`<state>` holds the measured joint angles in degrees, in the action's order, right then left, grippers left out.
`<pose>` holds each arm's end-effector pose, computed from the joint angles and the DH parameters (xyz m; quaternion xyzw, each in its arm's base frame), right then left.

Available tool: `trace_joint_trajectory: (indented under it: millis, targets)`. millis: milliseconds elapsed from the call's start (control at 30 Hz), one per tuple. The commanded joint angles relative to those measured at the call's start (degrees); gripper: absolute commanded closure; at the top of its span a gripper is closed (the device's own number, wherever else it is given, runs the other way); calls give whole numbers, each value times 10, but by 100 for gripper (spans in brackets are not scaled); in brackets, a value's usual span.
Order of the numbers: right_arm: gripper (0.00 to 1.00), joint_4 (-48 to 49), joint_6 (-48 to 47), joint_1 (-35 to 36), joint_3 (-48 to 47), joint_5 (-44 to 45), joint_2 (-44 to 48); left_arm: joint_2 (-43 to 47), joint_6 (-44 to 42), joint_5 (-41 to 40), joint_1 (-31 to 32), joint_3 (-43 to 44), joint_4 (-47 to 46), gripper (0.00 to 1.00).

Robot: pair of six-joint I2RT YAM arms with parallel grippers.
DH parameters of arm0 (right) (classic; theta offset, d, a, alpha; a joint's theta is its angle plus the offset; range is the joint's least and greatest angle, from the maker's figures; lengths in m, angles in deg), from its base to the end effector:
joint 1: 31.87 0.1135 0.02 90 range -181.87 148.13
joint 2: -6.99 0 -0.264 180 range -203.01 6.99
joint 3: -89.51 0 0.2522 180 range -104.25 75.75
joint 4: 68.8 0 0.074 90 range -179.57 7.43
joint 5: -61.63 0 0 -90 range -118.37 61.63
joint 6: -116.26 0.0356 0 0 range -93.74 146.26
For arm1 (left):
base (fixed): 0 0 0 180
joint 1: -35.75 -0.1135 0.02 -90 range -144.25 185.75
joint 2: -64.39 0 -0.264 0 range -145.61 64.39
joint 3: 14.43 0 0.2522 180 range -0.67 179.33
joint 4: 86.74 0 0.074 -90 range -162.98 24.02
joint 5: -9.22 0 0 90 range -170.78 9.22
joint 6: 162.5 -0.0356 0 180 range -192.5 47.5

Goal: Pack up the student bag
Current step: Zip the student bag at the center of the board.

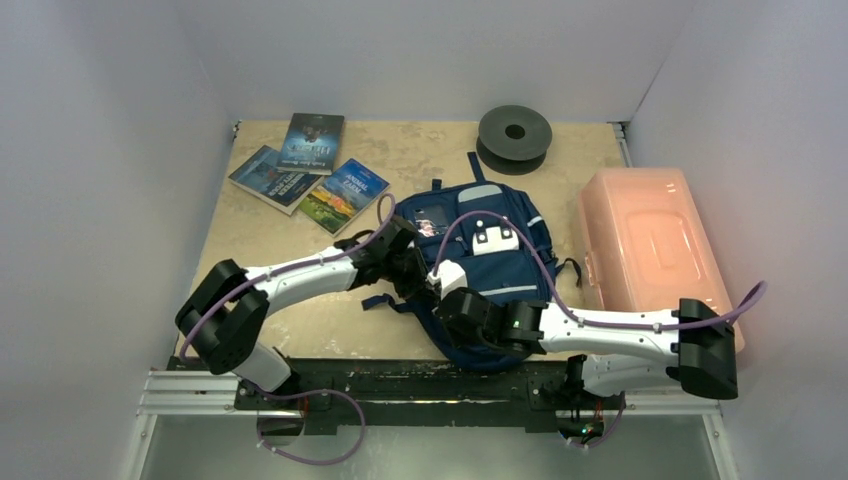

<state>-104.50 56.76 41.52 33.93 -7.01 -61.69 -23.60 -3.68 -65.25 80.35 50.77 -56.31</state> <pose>0.0811 0.2265 0.2216 -0.2756 0.8800 0.1653 0.3497 0.2127 -0.2231 0.1929 -0.1556 0.9282 -0.3317 0.0644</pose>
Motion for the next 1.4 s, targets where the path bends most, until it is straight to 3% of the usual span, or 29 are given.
trace_joint_trajectory:
  millis: [0,200,367,600,833,1000,1067,1100,1167,1200,1267,1367]
  targets:
    - [100,-98,34,9,-44,17,27,44,-168,-3,-83,27,88,100]
    - [100,-204,226,9,14,0,54,72,-214,64,-140,5,55,100]
    - [100,-311,413,0,47,20,118,56,-249,85,-150,10,62,100]
    - [100,-323,540,-78,128,-21,237,51,-294,106,-172,-3,64,100]
    - [100,-391,649,-103,98,144,269,37,-344,185,-219,-11,69,100]
    - [100,-408,691,-127,89,189,242,42,-382,213,-248,-13,104,100]
    - [100,-388,682,-127,92,201,240,46,-396,211,-250,-10,119,100]
    - [100,-365,647,-128,92,212,242,55,-398,204,-245,-12,122,93]
    - [100,-302,544,-128,82,230,258,97,-408,151,-227,-12,139,66]
    - [100,-264,475,-127,79,222,268,123,-417,123,-216,-9,153,57]
    - [100,-195,368,-127,82,189,294,174,-432,34,-180,7,193,50]
    - [100,-126,287,-127,107,138,340,247,-435,-136,-100,25,218,46]
